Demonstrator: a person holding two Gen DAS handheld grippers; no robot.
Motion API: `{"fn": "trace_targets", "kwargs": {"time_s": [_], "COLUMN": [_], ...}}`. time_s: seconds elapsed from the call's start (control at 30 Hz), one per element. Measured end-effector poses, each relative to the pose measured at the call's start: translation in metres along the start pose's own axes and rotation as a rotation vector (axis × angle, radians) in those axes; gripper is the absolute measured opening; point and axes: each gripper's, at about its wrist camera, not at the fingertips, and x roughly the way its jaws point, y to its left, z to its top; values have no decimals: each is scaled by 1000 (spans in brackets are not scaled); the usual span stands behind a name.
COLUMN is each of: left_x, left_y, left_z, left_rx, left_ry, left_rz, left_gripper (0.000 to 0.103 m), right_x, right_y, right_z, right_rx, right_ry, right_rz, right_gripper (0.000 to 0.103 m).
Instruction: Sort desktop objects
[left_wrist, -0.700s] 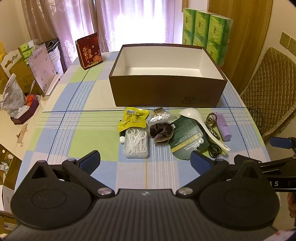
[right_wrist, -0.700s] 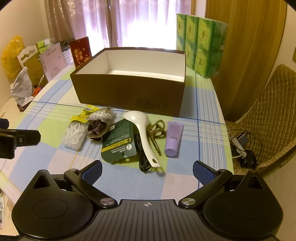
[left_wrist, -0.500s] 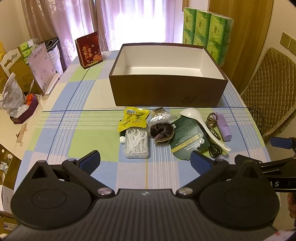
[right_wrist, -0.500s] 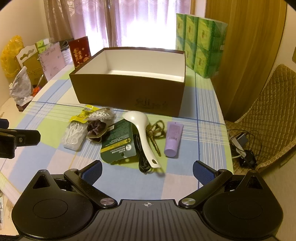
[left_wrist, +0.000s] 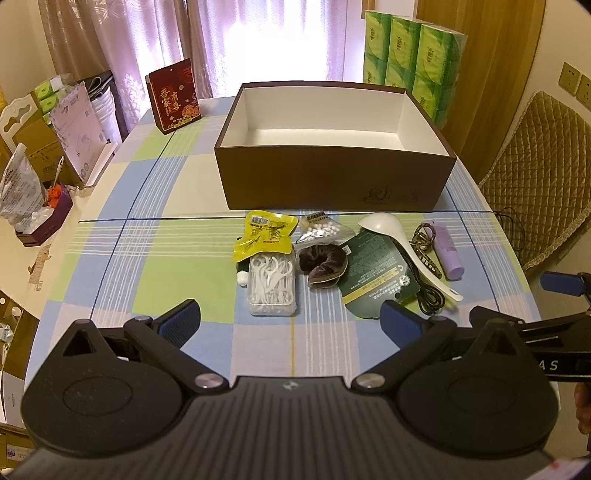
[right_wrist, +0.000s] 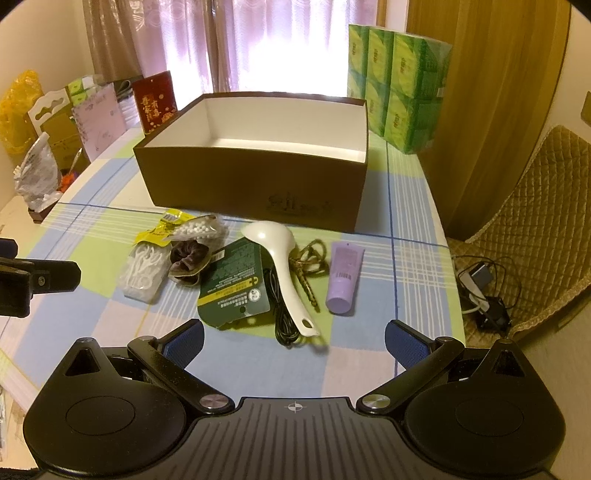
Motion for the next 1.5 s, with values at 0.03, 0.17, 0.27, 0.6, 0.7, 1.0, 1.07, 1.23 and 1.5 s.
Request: {"fn": "trace_targets", "kwargs": {"time_s": [0.03, 0.17, 0.27, 0.6, 0.7, 1.0, 1.07, 1.23, 1.5], "left_x": [0, 4, 6, 11, 12, 19, 21, 26, 35], "left_y": [0, 3, 6, 9, 9, 13, 15, 18, 22], "left_z": [0, 1, 2, 4, 5, 8, 9, 13, 21], "left_rx": [0, -3, -4, -3, -4, -5, -6, -3, 5], "left_ry": [0, 7, 10, 20, 24, 38, 41, 45, 38], "left_rz": [0, -2, -4, -10, -12, -18, -20, -22, -25], "left_gripper": [102, 102, 102, 102, 102, 102, 102, 102, 102], "right_x": [0, 1, 2, 8, 10, 16, 18, 22, 31], "right_y": [0, 0, 1, 1, 2, 1, 0, 0, -5], "right_z": [0, 0, 0, 4, 5, 7, 8, 11, 16], "right_rx": [0, -3, -3, 5, 6, 19, 23, 28, 46], "right_ry": [0, 0, 2, 14, 17, 32, 35, 44, 54], "right_rz": [0, 1, 0, 0, -2, -8, -12, -15, -31], "right_gripper": [101, 101, 101, 101, 101, 101, 101, 101, 101]}}
